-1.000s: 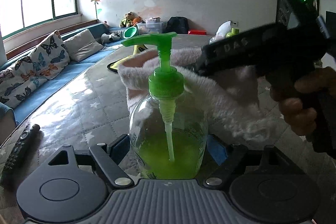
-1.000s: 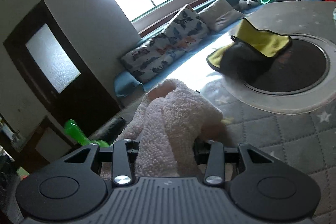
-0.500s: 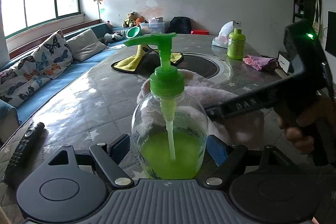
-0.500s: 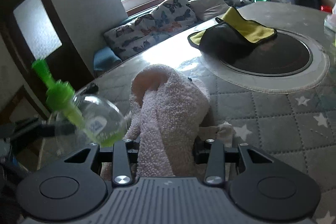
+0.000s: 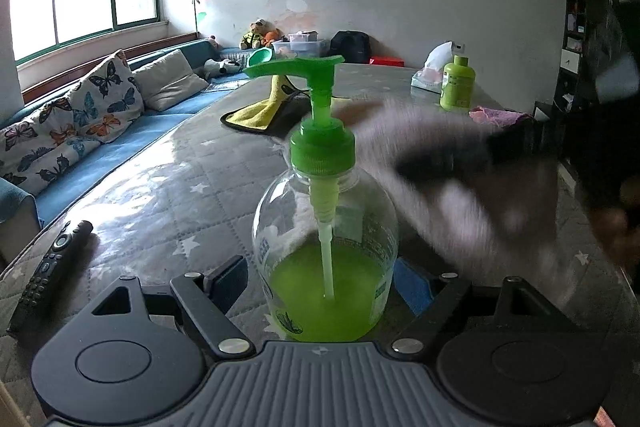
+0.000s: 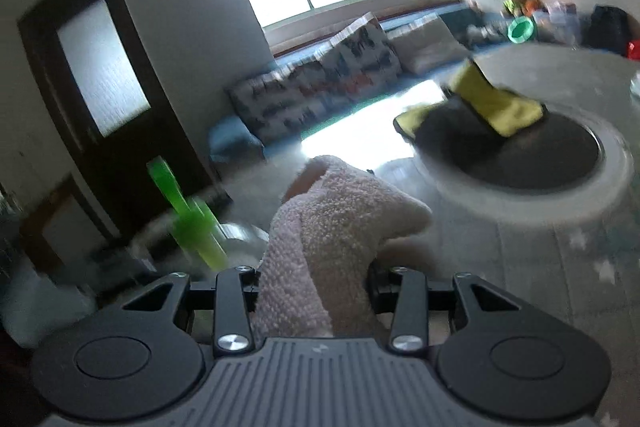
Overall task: Clean container
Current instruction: 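Rub the towel around the bottle shoulder with the right gripper while the left gripper holds the bottle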
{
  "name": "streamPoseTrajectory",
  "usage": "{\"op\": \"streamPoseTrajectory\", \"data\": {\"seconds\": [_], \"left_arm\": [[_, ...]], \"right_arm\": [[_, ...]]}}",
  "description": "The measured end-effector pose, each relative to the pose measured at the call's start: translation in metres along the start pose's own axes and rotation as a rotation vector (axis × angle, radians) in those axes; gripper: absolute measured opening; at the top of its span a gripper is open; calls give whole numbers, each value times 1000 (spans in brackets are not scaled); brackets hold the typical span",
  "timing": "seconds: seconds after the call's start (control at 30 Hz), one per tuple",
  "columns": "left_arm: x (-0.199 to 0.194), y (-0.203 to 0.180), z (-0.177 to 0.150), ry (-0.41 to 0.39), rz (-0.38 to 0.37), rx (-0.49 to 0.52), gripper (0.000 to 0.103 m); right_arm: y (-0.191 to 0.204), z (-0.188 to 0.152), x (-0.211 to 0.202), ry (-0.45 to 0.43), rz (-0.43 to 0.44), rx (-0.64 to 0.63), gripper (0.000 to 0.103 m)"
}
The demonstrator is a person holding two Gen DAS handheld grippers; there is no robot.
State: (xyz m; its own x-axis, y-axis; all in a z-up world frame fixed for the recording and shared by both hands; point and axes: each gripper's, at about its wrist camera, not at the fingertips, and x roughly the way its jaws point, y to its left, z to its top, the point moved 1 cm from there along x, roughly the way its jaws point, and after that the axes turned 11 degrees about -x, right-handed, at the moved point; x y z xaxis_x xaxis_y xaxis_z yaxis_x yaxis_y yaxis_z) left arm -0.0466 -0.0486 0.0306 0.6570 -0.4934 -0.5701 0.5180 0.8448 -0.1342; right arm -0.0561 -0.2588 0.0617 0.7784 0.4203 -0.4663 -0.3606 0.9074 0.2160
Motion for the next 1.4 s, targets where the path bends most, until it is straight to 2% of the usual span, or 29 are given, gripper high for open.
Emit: {"op": "streamPoseTrajectory", "data": {"seconds": [0.13,0.43,0.6,0.93,1.4], "left_arm": [[0,1,-1,2,-2,-3,83],[1,1,1,1,-1,-35,83],[-1,-1,4,-14,4,-59,83],[-3,-4,10,-22,40,-136,84],[-9,-2,9,-21,65,-166,87]], "right_arm": [[2,13,8,-27,52,16,40],[-26,-8,40,27,26,147,40],[-29,-24,50,83,-15,112,40],[-15,-36,47,115,-59,21,40],[7,-48,29,121,-41,-40,40]]}}
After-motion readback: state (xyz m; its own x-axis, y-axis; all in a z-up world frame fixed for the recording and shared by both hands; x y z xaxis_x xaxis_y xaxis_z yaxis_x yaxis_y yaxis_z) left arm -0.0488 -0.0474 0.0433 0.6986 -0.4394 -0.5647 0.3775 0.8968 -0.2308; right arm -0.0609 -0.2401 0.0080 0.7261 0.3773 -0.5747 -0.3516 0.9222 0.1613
